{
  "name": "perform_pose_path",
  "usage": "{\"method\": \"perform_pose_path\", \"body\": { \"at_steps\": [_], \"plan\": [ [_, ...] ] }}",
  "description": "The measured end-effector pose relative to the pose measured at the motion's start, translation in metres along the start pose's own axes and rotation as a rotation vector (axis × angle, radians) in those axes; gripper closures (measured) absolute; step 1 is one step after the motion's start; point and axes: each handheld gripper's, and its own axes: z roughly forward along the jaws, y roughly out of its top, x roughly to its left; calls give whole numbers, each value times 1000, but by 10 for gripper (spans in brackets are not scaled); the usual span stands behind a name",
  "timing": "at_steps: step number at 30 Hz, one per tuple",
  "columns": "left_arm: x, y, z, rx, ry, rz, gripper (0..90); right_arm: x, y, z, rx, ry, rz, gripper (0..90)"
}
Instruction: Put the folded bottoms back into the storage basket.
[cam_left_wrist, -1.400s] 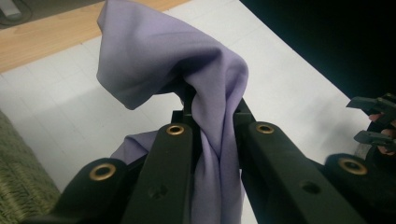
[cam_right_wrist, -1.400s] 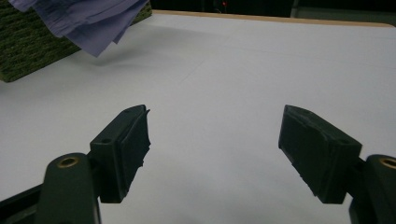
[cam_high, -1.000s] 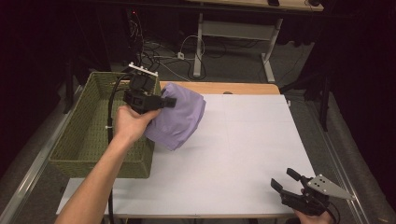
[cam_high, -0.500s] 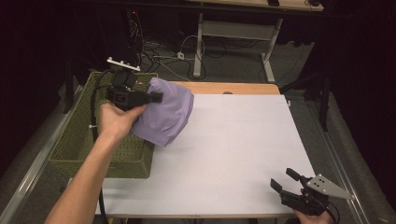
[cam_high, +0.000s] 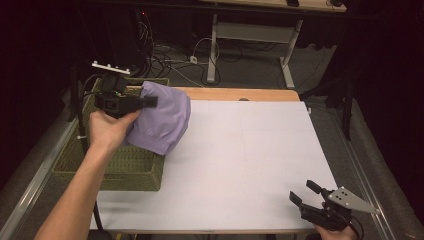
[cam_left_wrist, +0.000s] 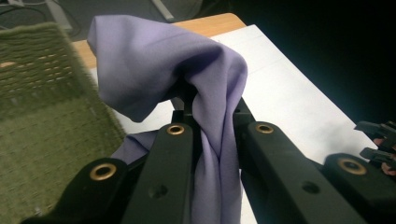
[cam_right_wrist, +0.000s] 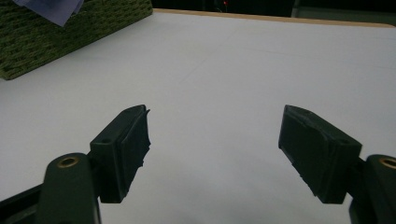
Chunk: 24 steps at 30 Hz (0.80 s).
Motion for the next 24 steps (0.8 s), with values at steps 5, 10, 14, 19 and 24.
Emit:
{"method": "perform_pose_path", "body": {
  "at_steps": [5,10,14,19,24],
  "plan": [
    [9,-2,-8,-9,22,-21,824,0,0,0,-1,2,-2,250],
    [18,-6,-19,-23,39,-40,824,0,0,0,1,2,-4,251],
    [26,-9,-26,-32,53,-57,824,0,0,0,1,1,-8,251],
    [37,-15,-35,-40,70,-77,824,0,0,0,3,1,-5,251],
    [46,-19,-43,-47,90,-97,824,0,0,1,3,2,-4,251]
  ]
}}
